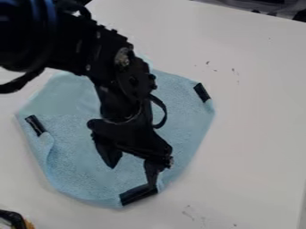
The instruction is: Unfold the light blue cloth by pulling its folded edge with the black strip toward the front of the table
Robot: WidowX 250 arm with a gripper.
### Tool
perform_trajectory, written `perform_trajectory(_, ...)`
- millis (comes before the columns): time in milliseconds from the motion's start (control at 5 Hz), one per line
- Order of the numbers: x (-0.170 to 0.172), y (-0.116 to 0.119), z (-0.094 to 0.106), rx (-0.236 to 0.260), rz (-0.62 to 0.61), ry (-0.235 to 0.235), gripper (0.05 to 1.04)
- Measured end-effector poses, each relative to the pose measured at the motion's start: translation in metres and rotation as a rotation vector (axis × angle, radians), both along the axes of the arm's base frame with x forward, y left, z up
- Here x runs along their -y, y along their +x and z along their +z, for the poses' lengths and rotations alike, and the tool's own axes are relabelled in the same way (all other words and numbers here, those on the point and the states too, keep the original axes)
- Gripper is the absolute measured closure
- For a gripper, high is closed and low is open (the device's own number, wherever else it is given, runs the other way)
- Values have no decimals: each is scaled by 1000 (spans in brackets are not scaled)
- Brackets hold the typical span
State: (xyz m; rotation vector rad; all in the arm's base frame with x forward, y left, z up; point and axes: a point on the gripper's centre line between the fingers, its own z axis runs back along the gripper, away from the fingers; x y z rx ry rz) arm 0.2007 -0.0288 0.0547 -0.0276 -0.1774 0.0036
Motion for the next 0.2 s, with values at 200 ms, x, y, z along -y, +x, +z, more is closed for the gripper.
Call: perform_trajectory(200,-3,0,-4,-22,-25,29,83)
